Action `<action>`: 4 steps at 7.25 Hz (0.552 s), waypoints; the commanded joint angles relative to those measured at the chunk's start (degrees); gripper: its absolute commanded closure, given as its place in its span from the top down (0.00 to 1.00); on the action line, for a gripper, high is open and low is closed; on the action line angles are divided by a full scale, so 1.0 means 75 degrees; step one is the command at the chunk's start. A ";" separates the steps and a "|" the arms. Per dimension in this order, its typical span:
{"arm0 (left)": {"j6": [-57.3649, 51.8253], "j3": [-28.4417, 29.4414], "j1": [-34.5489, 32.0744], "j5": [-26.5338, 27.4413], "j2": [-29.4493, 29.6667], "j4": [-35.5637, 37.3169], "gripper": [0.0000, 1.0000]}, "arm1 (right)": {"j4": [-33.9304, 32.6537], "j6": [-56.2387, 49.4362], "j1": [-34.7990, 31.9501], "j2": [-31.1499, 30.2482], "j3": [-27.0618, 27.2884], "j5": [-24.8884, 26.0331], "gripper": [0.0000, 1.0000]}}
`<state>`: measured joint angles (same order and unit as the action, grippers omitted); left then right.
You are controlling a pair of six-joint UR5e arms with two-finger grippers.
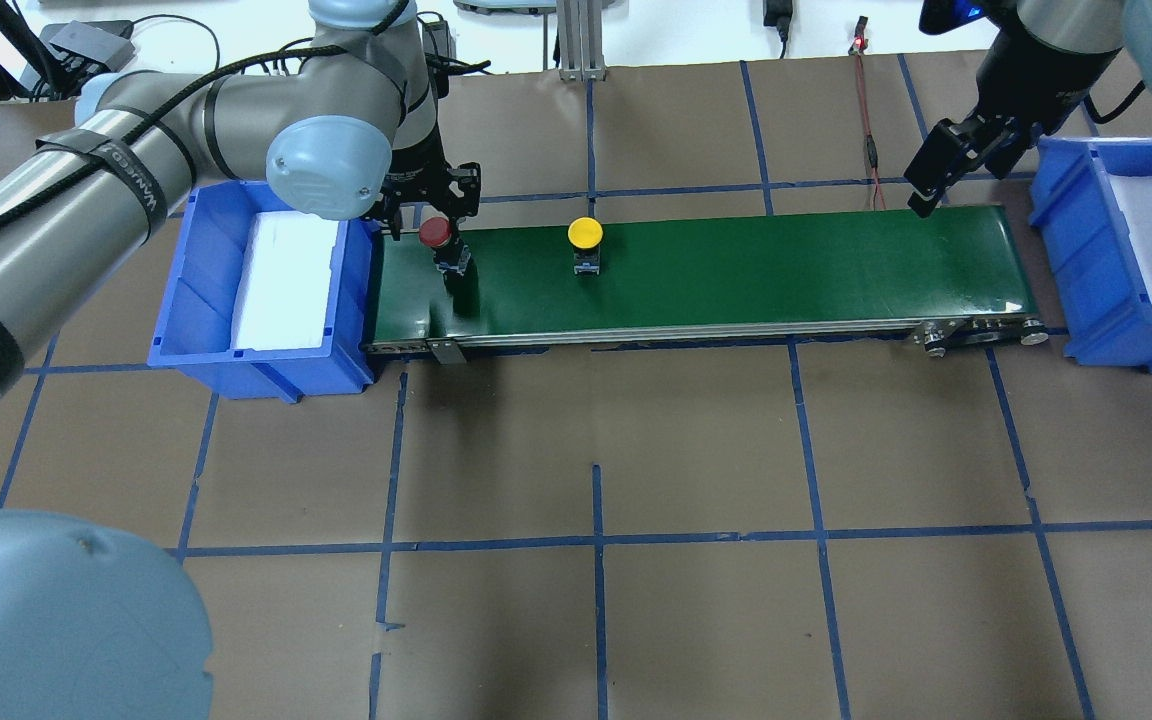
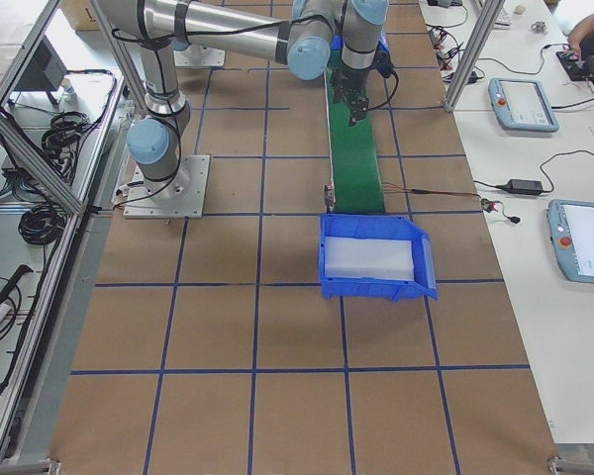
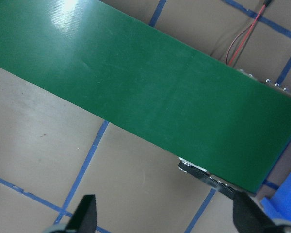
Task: Transport two buttons from left to right
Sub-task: 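Place the red button on the conveyor while the right gripper moves toward the belt end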
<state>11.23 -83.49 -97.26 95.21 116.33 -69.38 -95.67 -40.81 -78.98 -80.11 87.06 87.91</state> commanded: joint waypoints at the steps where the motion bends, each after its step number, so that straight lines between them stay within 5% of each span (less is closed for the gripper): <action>1: 0.0002 0.0187 0.0101 -0.0144 -0.0299 -0.0439 0.97 | -0.1195 -0.1396 0.0101 0.0065 0.0530 -0.0224 1.00; 4: -0.0196 0.0596 0.0906 -0.0295 -0.0590 -0.1140 0.99 | -0.2134 -0.3621 0.0288 0.0123 0.0801 -0.0658 1.00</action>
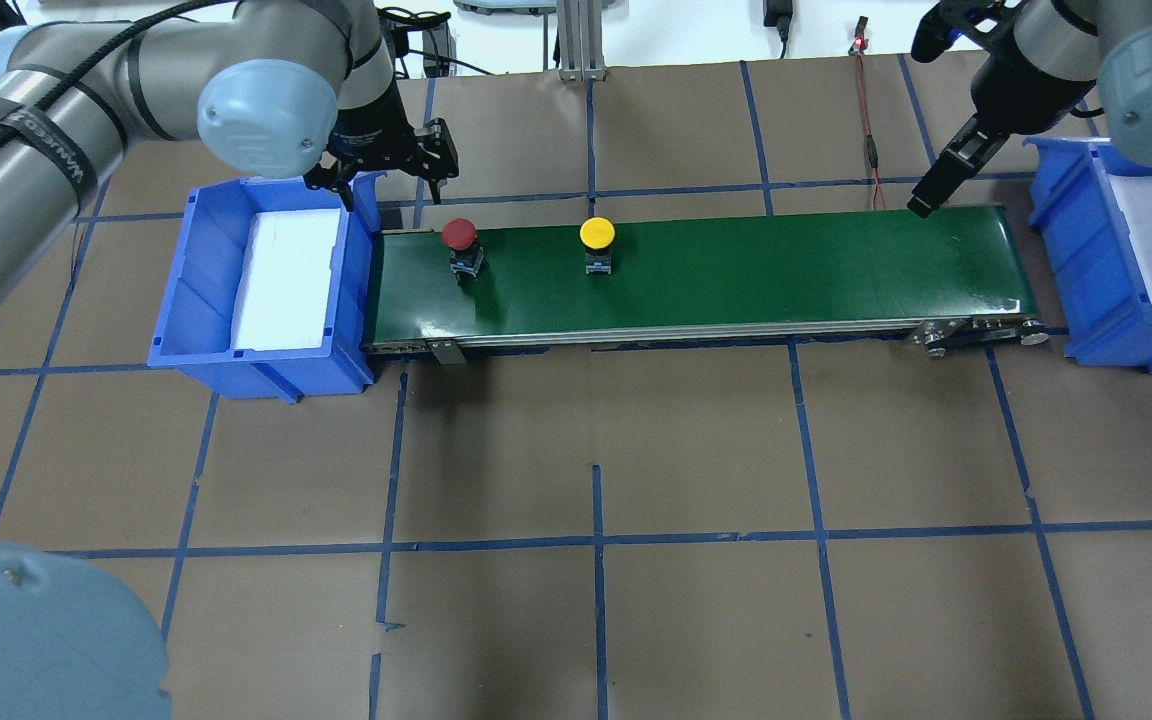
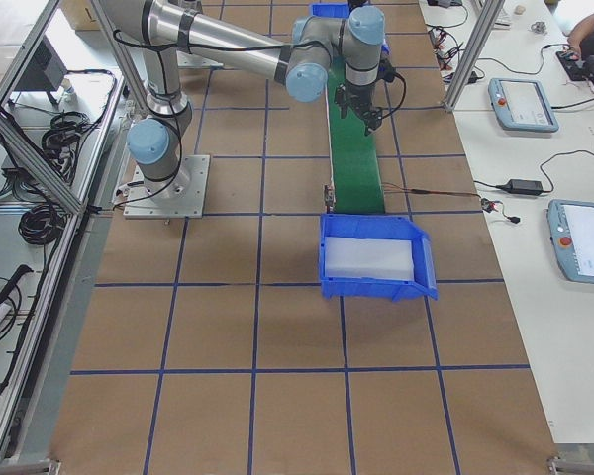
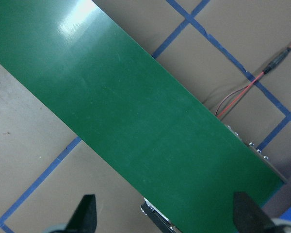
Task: Transport two buttons from left to right
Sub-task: 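Raise the left gripper over its bin while the right gripper reaches the belt end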
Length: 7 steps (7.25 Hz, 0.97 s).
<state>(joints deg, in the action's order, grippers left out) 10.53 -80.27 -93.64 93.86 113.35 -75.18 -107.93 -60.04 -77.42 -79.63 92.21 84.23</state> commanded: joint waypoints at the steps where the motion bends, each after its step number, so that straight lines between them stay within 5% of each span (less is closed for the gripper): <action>1: -0.0498 0.0029 0.0821 -0.0372 -0.0636 -0.0777 0.99 | -0.0678 -0.1796 0.0103 0.0128 0.0150 -0.0168 1.00; 3: -0.0899 -0.0381 0.0954 -0.0351 -0.1515 -0.1296 1.00 | -0.1401 -0.4349 0.0162 0.0501 0.0150 0.0147 1.00; 7: -0.1171 -0.0442 0.0675 -0.0700 -0.1708 -0.1614 1.00 | -0.1301 -0.4962 0.0608 0.1277 -0.0119 0.0032 1.00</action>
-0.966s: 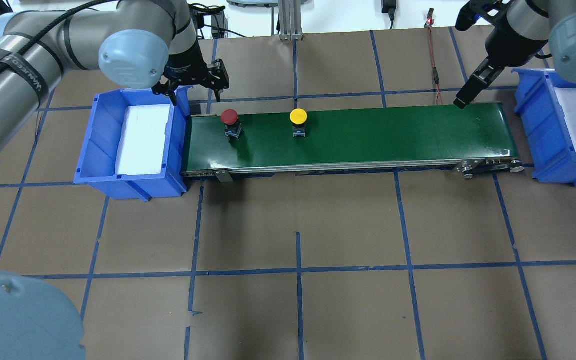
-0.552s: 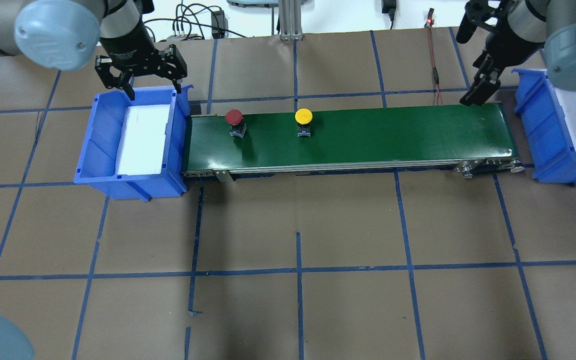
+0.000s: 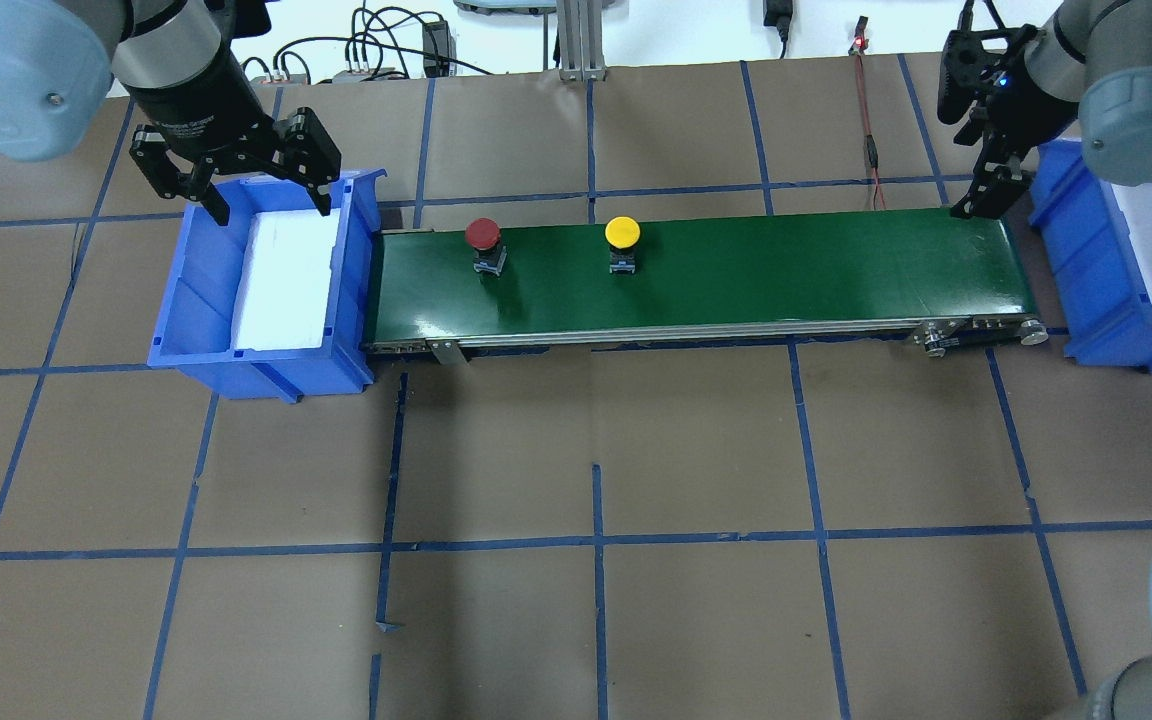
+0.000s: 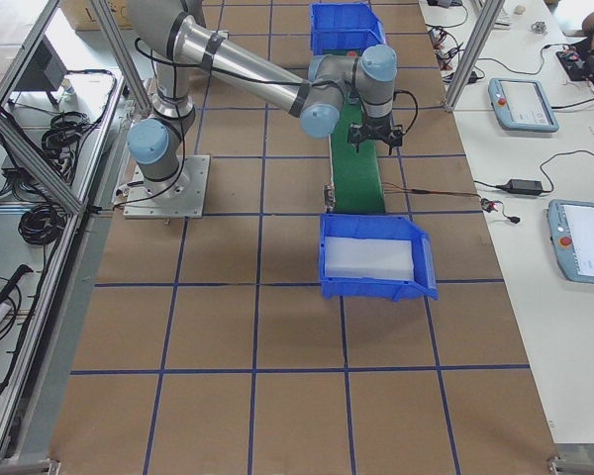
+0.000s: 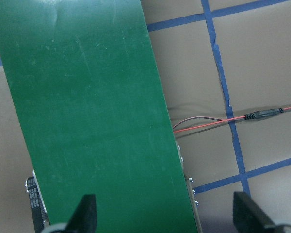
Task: Transport two buttons from left to right
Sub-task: 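Raise the left gripper over its bin while the right gripper reaches the belt end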
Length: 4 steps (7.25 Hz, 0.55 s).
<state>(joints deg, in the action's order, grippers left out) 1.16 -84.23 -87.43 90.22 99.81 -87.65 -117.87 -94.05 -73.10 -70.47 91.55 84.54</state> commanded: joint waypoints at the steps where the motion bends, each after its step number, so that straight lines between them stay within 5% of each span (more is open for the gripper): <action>1: 0.0103 0.0144 -0.0469 0.0248 -0.0018 -0.0020 1.00 | 0.0012 -0.1709 0.0020 0.0068 0.0016 -0.0011 1.00; 4: 0.0291 0.0296 -0.0577 0.0172 -0.0067 -0.0009 1.00 | 0.0048 -0.1827 0.0009 0.0009 0.0016 0.0047 1.00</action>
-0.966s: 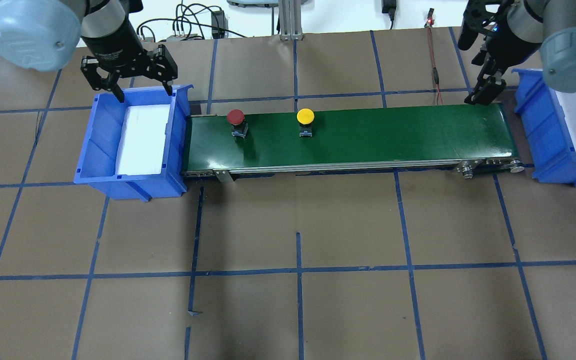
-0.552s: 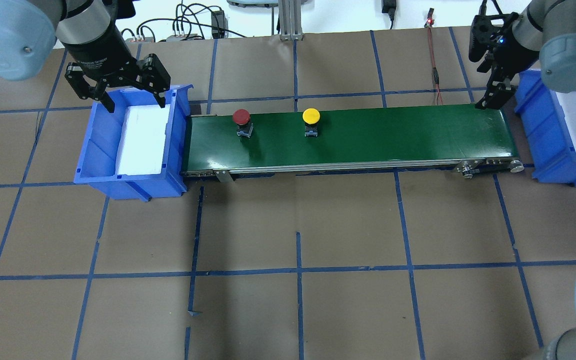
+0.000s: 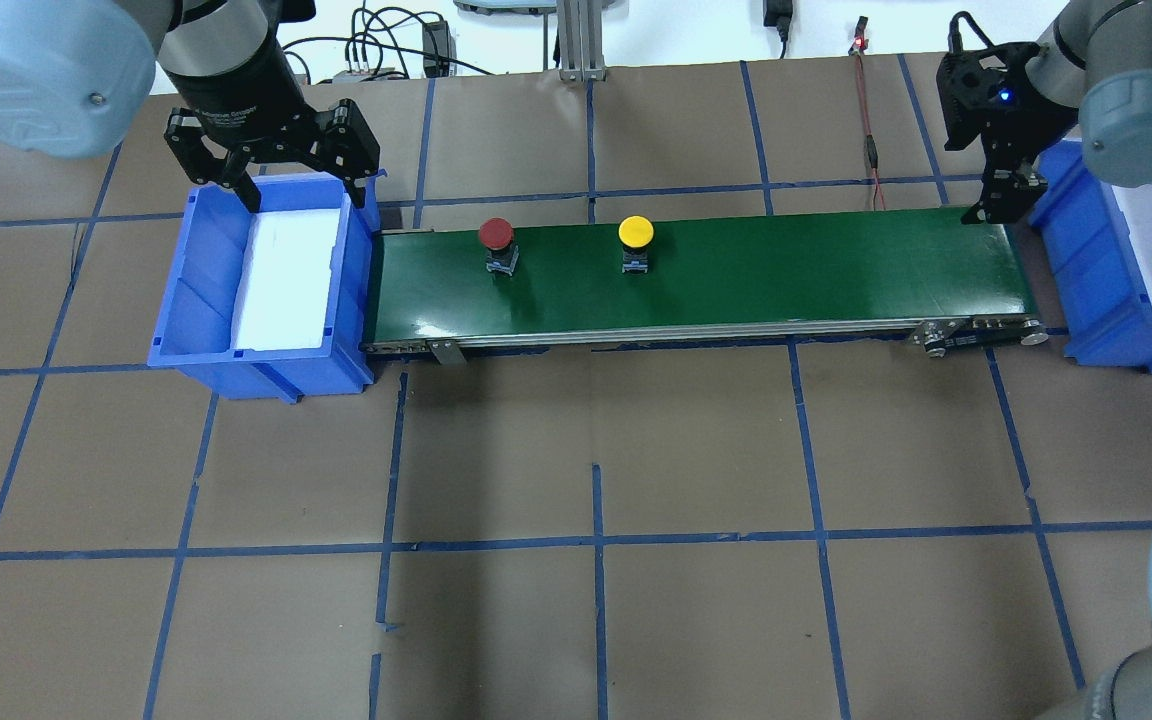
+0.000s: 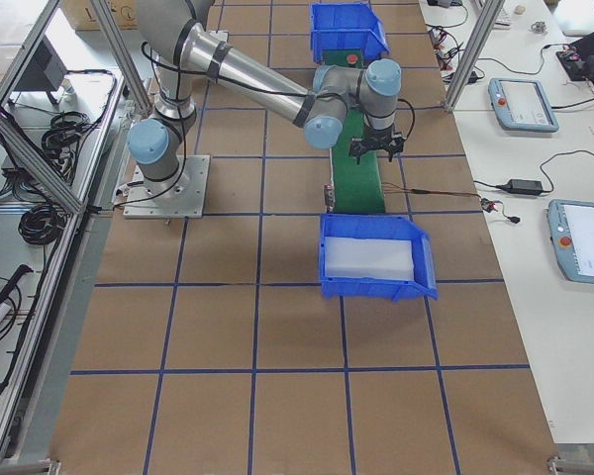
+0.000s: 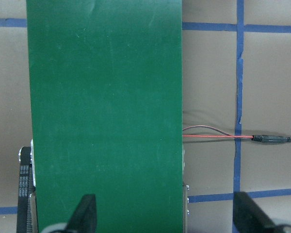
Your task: Transport two buttons from left to right
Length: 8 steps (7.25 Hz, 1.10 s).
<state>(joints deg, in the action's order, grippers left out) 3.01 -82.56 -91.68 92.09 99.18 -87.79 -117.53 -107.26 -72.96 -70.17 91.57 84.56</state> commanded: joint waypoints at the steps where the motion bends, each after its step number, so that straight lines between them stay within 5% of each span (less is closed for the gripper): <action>1: -0.0014 -0.0088 0.0035 -0.0068 -0.0144 0.0021 1.00 | 0.0014 -0.0077 -0.0023 -0.0019 0.0013 0.0046 1.00; 8: 0.0032 -0.0090 0.0130 -0.0009 -0.0064 0.0080 1.00 | 0.0401 -0.0031 -0.0116 -0.0019 -0.0127 0.0362 1.00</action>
<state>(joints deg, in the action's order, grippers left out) 3.26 -83.20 -90.73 92.01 98.74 -87.19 -114.45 -107.53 -73.67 -70.31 90.90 86.58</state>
